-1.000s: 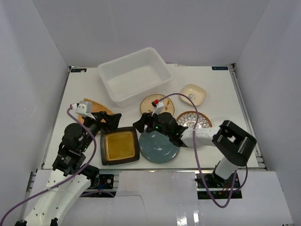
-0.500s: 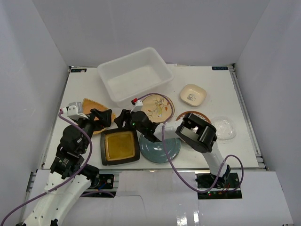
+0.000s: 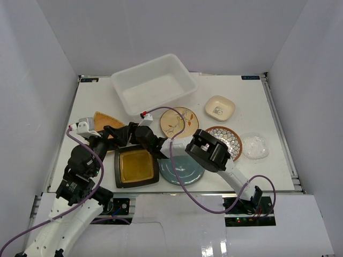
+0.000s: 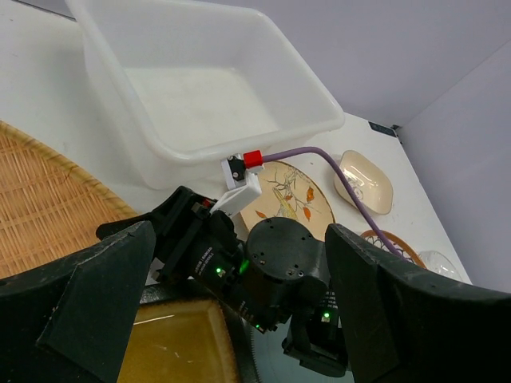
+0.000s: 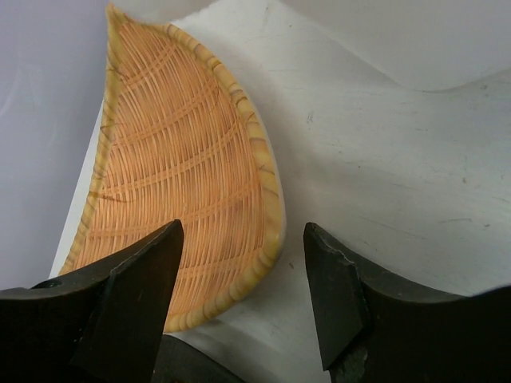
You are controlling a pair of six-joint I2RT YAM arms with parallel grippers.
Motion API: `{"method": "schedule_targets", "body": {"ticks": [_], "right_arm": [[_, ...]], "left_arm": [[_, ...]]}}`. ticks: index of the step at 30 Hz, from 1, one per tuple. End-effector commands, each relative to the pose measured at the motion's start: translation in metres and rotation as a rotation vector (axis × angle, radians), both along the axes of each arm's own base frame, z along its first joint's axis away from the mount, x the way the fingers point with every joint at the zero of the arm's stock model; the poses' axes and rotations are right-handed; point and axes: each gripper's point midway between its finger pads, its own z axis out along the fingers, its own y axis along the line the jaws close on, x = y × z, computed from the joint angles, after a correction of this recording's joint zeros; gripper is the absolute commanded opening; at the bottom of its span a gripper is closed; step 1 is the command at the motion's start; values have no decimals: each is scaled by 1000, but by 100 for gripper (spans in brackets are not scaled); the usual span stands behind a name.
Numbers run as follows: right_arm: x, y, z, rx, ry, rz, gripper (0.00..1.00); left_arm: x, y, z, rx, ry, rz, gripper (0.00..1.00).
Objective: Place the plates into the plastic bin on the countertop
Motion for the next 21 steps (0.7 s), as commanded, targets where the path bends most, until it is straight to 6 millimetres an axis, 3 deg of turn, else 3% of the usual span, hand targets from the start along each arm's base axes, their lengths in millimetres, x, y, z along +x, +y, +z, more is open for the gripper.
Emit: {"method": "schedule_targets", "body": {"ticks": [1,6,7,8,11,15,17,19,21], "right_arm": [[7,11,2,66,45,-51,66],[9,18,-11,109,102,-67,56],[11,17,-10,112,100,-81,50],[11,18,-9,125,105,-86,35],[9,17,0,164,93,-86,14],[0,20,41,228,26,-41,8],[-11,20,58,261,-12,-10,8],[-23,22,96,315,-65,33,8],[-33,19,126,324,-133,52,8]], "left_arm": [[-5,4,16,-17,-34,9,98],[-6,5,18,-18,-40,12,98],[-6,5,18,-19,-41,10,98],[-6,4,19,-17,-41,4,98],[-6,3,19,-14,-44,-2,98],[-7,7,26,-5,-62,13,98],[-16,7,53,1,-127,-14,98],[-30,10,89,-16,-209,-35,98],[-38,13,106,-24,-241,-41,98]]}}
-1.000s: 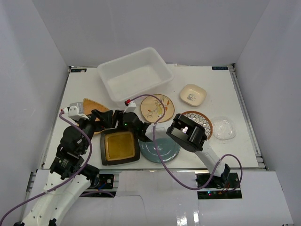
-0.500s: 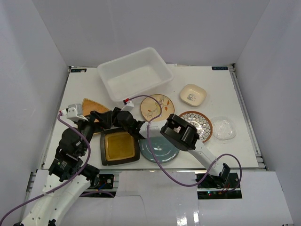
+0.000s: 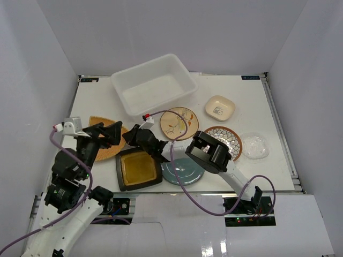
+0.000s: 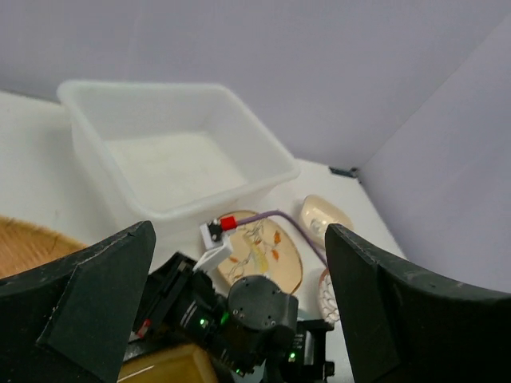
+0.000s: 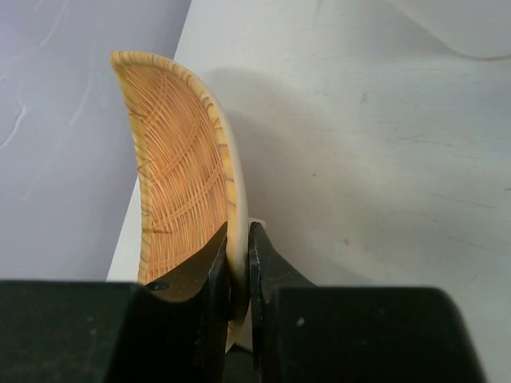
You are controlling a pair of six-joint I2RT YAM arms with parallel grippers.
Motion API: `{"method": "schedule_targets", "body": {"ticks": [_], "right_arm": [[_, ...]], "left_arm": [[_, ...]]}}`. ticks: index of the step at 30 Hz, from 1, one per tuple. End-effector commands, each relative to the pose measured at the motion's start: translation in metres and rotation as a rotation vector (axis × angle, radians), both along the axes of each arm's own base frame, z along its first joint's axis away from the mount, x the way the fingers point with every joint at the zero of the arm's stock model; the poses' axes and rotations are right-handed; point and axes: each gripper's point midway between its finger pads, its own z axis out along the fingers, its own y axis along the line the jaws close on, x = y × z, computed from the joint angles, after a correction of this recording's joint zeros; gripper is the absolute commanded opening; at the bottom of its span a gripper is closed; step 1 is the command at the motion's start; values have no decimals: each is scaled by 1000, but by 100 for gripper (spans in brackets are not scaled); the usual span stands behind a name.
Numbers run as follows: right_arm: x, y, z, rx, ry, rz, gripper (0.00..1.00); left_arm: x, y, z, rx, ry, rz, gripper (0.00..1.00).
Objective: Place the plates into the plastic bin on the countertop
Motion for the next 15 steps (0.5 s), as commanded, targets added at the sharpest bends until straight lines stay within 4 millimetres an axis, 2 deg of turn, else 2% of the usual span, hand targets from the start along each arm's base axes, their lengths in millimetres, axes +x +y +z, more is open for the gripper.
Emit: {"method": "schedule_targets", "body": {"ticks": [1,2,3,5,6,7,8,9,11,12,14,15], "right_arm": [[-29,12,124,163,-215,51,8],[-32,11,136,167,-245,54,8],[-37,9,158,186,-281,53,8],[-42,5,175,175,-339,54,8],[-42,-2,193,192,-362,43,8],[-41,-5,197,183,-379,33,8],[-39,-11,211,179,-414,20,8],[-37,-14,218,179,-427,12,8],[-29,-24,239,200,-453,-11,8],[-19,-32,248,207,-462,-32,8],[-8,-46,267,234,-475,-55,8],[12,-59,271,227,-472,-86,8]], "left_arm": [[-28,9,65,-33,-153,-27,98],[-31,10,65,-34,-138,-30,98],[-33,9,68,-48,-135,-38,98],[-39,11,71,-55,-122,-44,98],[-41,12,71,-54,-116,-44,98],[-42,16,72,-53,-111,-27,98],[-47,21,77,-53,-113,-14,98],[-47,26,79,-49,-115,11,98],[-54,30,86,-51,-125,13,98],[-55,30,86,-51,-123,8,98],[-55,25,77,-52,-82,-14,98],[-52,22,69,-48,-54,-20,98]]}}
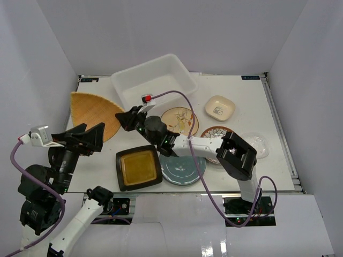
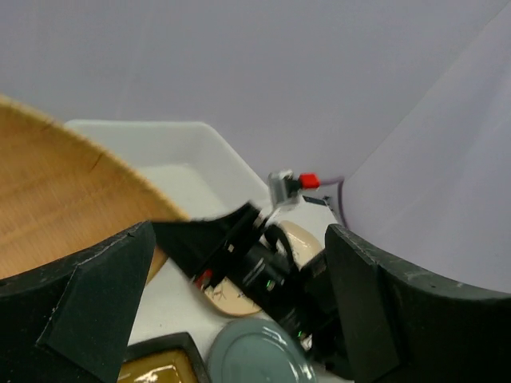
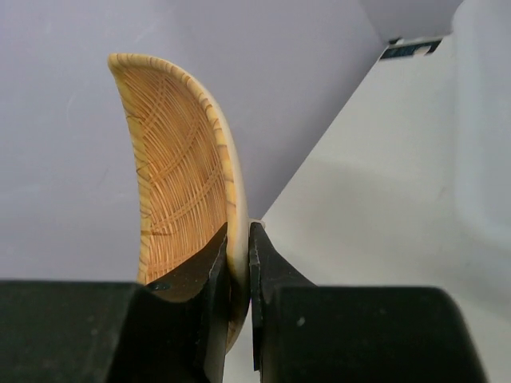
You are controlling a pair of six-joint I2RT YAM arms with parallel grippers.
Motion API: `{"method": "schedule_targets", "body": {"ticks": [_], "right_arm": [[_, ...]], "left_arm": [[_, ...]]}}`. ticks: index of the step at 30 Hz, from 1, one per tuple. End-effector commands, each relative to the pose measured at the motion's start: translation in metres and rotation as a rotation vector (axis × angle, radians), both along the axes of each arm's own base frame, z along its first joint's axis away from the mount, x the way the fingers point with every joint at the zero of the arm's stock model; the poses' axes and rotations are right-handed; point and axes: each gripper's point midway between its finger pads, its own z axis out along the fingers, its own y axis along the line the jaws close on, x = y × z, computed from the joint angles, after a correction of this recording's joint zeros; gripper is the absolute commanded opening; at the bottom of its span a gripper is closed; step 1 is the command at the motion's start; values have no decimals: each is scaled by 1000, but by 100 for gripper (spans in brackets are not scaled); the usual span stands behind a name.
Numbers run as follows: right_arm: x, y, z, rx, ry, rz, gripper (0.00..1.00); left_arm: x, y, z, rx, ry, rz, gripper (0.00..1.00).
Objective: Place the plates into the plastic bin on the countertop
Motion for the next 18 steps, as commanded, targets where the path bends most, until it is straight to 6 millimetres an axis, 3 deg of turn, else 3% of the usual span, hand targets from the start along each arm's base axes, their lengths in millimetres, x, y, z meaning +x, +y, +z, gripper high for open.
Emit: {"method": "schedule_targets", "body": {"ticks": [1,2,3,4,5,6,8,9,12,13,14,15,16,17,18], "right_arm": [[57,-51,83,174,-83,-137,8],[66,-60,90,186,-78,-148,8],[90,-77,88,172,-76,-201,8],[103,-86,90,166,-75,-227,8],[114,-93,89,158,-69,-236,8],[140,-109,80,119,-54,-285,8],[168,-120,79,84,-56,-339,8],[187,-132,75,32,-75,-388,8],[226,-141,60,-69,-75,-444,8],[237,-139,41,-113,-54,-441,8],[249,-145,51,-106,-67,-461,8],[256,-145,46,-134,-74,-470,8],[266,-143,20,-189,-50,-473,8],[275,-146,14,-209,-45,-480,8],[282,-144,24,-200,-56,-480,8]], "left_arm": [[9,-9,-34,31,147,-22,98],[11,-11,-43,30,178,-24,98],[17,-14,-60,39,223,-24,98],[20,-17,-71,35,259,-28,98],[22,-19,-79,37,283,-28,98],[26,-21,-95,45,325,-24,98],[34,-25,-117,50,395,-15,98],[38,-26,-137,66,453,-4,98],[51,-33,-189,87,615,22,98],[53,-37,-201,83,657,14,98],[55,-45,-219,98,726,-7,98],[55,-49,-231,99,767,-17,98],[54,-52,-250,109,823,-21,98],[53,-55,-261,95,867,-24,98],[52,-55,-274,101,917,-12,98]]}}
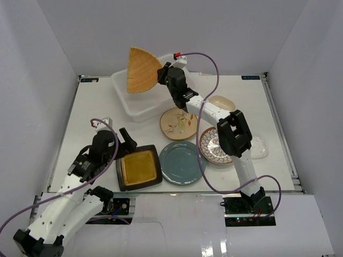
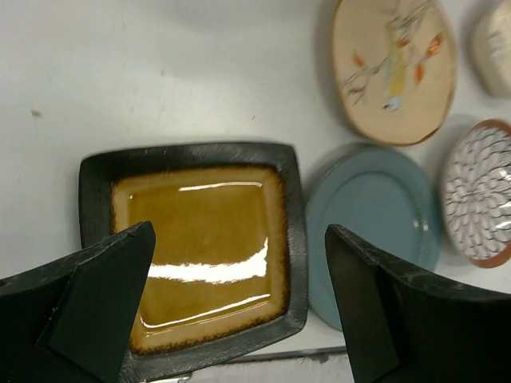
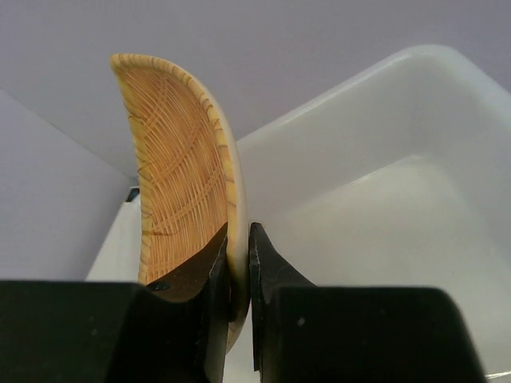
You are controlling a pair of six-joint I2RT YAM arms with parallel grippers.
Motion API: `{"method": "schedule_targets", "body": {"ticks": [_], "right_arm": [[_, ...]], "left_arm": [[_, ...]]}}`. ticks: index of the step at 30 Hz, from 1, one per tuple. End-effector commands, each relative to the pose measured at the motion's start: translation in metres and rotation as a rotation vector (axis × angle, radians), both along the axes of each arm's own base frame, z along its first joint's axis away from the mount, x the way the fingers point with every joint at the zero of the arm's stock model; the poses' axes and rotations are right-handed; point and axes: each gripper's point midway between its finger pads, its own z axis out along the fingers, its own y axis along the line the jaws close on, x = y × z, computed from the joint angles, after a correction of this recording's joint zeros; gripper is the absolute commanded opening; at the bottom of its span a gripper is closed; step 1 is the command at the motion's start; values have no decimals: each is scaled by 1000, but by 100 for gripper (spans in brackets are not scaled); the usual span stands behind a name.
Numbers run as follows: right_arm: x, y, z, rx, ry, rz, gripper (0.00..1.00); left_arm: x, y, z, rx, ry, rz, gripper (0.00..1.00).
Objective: Place the plates into the plastic bin on the countertop
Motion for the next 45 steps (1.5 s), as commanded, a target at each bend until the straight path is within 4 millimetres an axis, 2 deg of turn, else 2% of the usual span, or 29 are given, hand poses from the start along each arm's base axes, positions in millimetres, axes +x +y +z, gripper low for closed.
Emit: {"method": "schedule_targets", "body": {"ticks": [1,3,6,8,9,12,13,14,15,17,18,19,20,21,22,23,24,25,26,27,31,33,35,36,37,38,39,42,45], "right_arm": [[15,12,7,-45,-32,20,8],[20,10,-7,-67,-15,16,8],[23,7,-17,-70,-9,30,8],[24,8,-17,-70,-13,46,14],[24,11,-14,-71,-21,60,33],[20,17,-6,-98,-36,112,70],[16,18,7,-95,-56,142,84],[13,19,14,-111,-72,161,88],[5,16,35,-106,-100,181,94],[-13,21,40,-121,-104,288,95],[-29,16,66,-100,-132,320,95],[-41,13,73,-88,-141,349,93],[-61,14,35,-111,-70,428,92],[-84,5,57,-60,-79,452,90],[-99,0,53,-35,-63,482,87],[-120,-10,-2,-50,55,501,85],[-141,-22,11,-8,44,512,81],[-157,-29,2,56,100,510,76],[-179,-42,-43,55,176,494,72],[-194,-54,-30,86,153,477,66],[-245,-95,-72,87,262,369,53],[-274,-126,-98,69,309,304,52],[-296,-144,-118,83,375,278,52],[-311,-159,-123,86,404,259,54],[-323,-176,-151,60,459,215,57],[-330,-185,-145,114,457,196,62],[-340,-199,-166,75,519,161,65],[-353,-230,-190,58,571,58,73],[-358,-231,-193,118,591,55,75]], "left_arm": [[-13,-5,-45,-26,172,29,98],[-16,-1,-62,-29,233,88,98],[-18,10,-68,-4,276,170,98],[-21,15,-81,23,325,204,98],[-24,17,-86,33,359,225,98],[-30,23,-101,86,449,266,98],[-30,26,-104,107,461,279,98],[-31,28,-108,131,485,290,98],[-30,30,-109,144,491,296,98],[-26,34,-112,191,485,294,98],[-18,33,-110,190,453,287,98],[-13,30,-109,192,428,261,98],[-9,24,-105,181,399,201,98],[3,12,-97,135,336,158,98],[8,3,-91,108,298,109,98],[10,-9,-84,80,265,26,98],[18,-19,-67,29,185,-11,98],[21,-26,-59,6,148,-50,98],[24,-41,-46,-26,91,-140,98],[24,-48,-39,-40,58,-185,98],[18,-76,-19,-93,-46,-385,98],[15,-84,-11,-109,-85,-453,98],[11,-88,-10,-111,-98,-490,98],[7,-91,-10,-113,-99,-526,98],[4,-92,-9,-114,-104,-548,98],[2,-94,-9,-120,-103,-562,98],[0,-95,-8,-127,-104,-574,98],[-5,-99,-4,-141,-112,-605,98],[-6,-101,-2,-151,-116,-615,98]]}}
